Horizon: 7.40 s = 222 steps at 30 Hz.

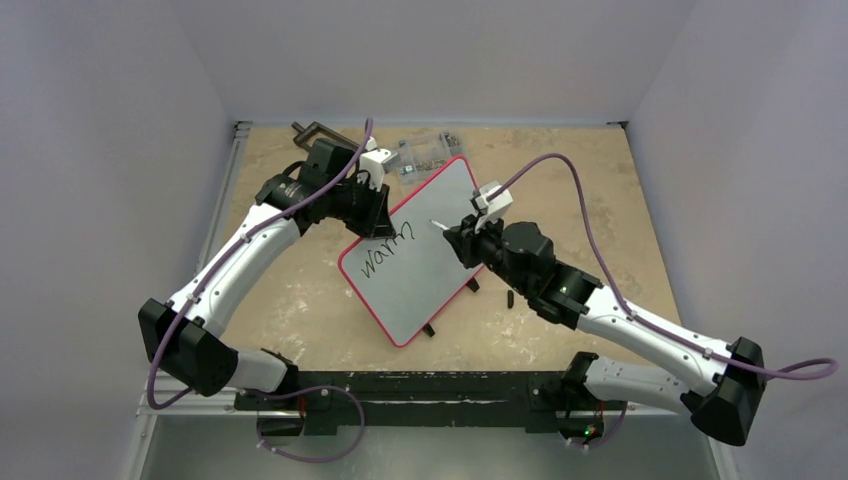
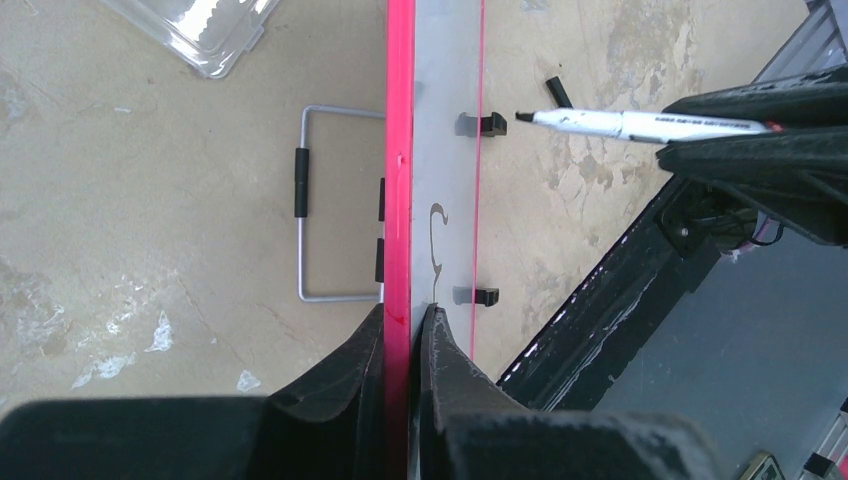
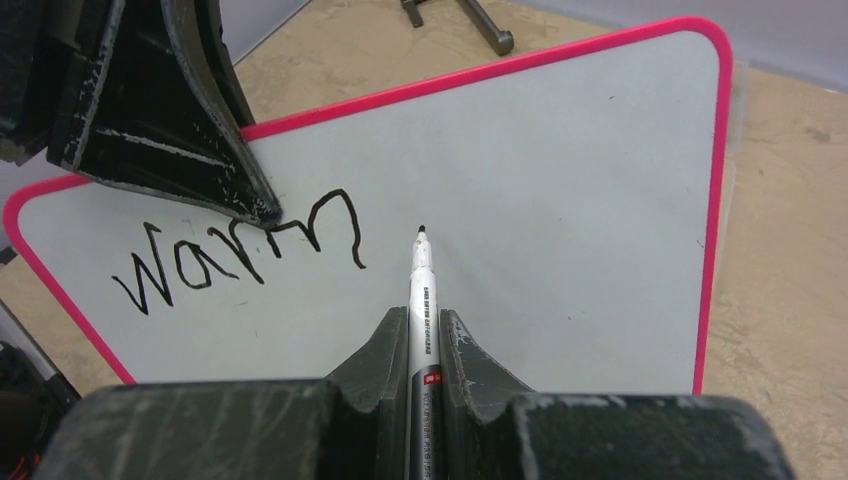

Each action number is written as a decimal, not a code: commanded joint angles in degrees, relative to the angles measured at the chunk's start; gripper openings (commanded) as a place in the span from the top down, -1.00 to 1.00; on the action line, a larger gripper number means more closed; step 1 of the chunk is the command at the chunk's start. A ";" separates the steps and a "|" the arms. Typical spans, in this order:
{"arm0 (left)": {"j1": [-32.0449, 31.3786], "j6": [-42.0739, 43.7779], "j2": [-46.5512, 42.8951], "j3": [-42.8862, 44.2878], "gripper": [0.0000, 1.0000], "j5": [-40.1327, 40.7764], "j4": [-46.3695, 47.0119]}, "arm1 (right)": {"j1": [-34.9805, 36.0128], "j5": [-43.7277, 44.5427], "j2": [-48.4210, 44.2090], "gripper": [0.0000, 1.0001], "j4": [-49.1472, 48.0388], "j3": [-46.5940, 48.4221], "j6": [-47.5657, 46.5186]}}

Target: Write a sentence on the whiteboard

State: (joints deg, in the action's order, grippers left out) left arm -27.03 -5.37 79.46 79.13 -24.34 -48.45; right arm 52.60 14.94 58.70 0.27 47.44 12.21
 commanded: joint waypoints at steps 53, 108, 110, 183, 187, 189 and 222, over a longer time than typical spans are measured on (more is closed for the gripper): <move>-0.59 5.91 -0.54 -1.00 1.00 16.07 -3.08 | -8.31 -13.16 4.40 1.00 -12.45 -1.48 2.65; -0.83 6.00 -0.85 -0.91 1.00 16.29 -3.23 | -8.74 -14.29 4.31 1.00 -9.95 -2.99 3.72; -0.79 6.01 -0.97 -0.91 1.00 16.34 -3.23 | -8.74 -14.24 3.92 1.00 -9.56 -3.94 4.07; -0.88 6.05 -1.24 -0.91 1.00 16.34 -3.24 | -8.74 -10.23 7.42 1.00 -7.40 4.84 2.69; -0.88 6.05 -1.22 -0.91 1.00 16.34 -3.23 | -8.79 -10.63 6.70 1.00 -6.71 2.74 2.73; -0.88 6.06 -1.31 -0.91 1.00 16.34 -3.23 | -8.76 -10.55 5.96 1.00 -6.33 1.61 2.88; -1.14 6.04 -1.14 -1.00 1.00 16.64 -3.36 | -8.81 -10.91 5.11 1.00 -4.40 3.60 2.39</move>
State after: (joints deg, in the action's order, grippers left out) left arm -28.58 -5.96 78.39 79.13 -21.82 -48.93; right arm 43.92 3.46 63.11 -3.18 48.07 15.35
